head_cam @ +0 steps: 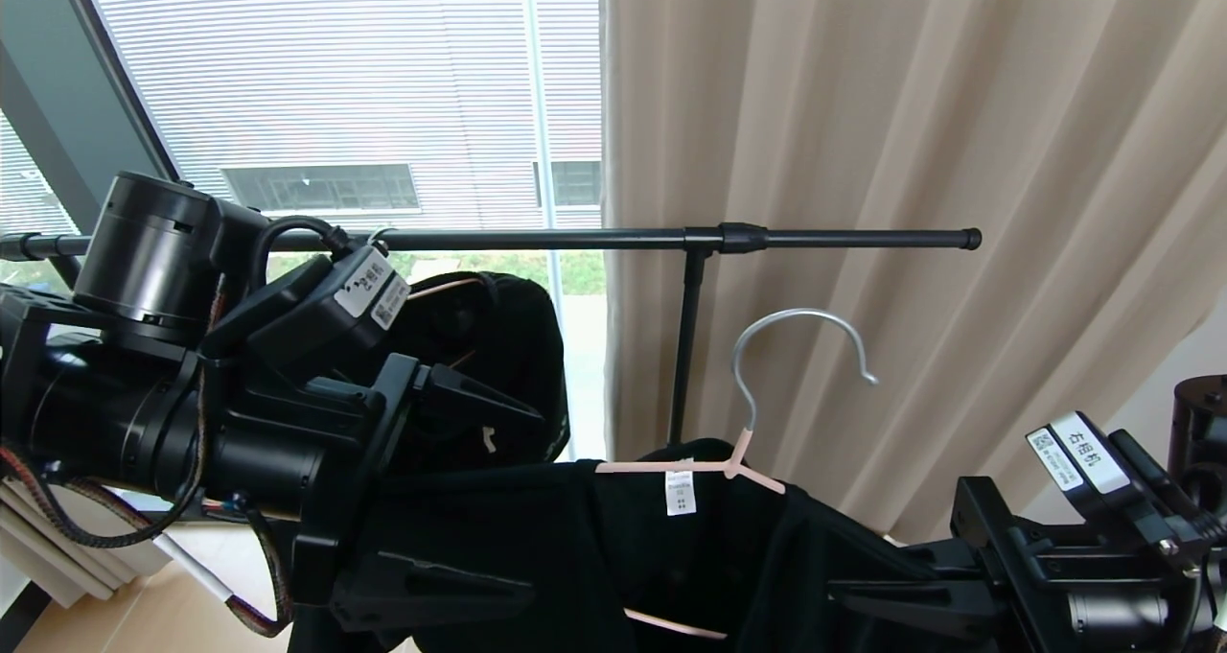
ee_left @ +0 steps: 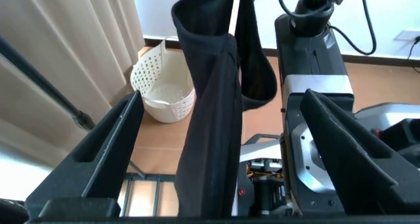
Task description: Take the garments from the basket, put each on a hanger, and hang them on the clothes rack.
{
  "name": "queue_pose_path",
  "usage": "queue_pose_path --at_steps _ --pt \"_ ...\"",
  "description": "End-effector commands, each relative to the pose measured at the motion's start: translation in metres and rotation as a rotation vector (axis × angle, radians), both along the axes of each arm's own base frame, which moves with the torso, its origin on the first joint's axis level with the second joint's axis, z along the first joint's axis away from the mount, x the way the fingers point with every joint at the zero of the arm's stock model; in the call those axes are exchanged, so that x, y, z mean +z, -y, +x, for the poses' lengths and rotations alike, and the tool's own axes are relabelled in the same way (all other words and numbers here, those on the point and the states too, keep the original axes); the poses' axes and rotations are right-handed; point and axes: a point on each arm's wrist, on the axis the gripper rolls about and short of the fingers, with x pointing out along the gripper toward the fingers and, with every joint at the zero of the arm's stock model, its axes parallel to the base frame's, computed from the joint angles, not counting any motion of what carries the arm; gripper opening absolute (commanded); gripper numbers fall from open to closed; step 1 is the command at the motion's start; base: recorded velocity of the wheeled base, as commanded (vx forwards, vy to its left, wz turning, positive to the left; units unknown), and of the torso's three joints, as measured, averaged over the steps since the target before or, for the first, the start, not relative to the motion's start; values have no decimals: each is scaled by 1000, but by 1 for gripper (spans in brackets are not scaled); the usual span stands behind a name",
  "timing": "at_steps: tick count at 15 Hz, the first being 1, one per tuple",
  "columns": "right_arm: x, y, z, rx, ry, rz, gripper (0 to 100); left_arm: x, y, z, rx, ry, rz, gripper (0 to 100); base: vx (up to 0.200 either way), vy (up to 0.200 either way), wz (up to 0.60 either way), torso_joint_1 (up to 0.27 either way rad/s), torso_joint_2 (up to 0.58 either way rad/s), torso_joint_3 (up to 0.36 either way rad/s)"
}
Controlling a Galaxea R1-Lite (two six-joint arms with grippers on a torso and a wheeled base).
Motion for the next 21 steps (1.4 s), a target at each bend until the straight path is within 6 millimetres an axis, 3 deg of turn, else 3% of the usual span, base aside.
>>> queue_pose_path --at_steps 1,10,11,21 --pt "0 0 0 1 3 1 0 -1 1 3 18 20 22 100 0 0 0 0 0 0" --pt "0 0 0 1 3 1 0 -13 3 11 59 83 113 100 0 0 0 0 0 0" --pt "1 0 0 1 6 2 0 -14 3 11 62 82 118 0 0 0 0 0 0 0" --pt "1 0 0 3 13 1 0 -14 1 7 63 83 114 0 0 0 0 0 0 0"
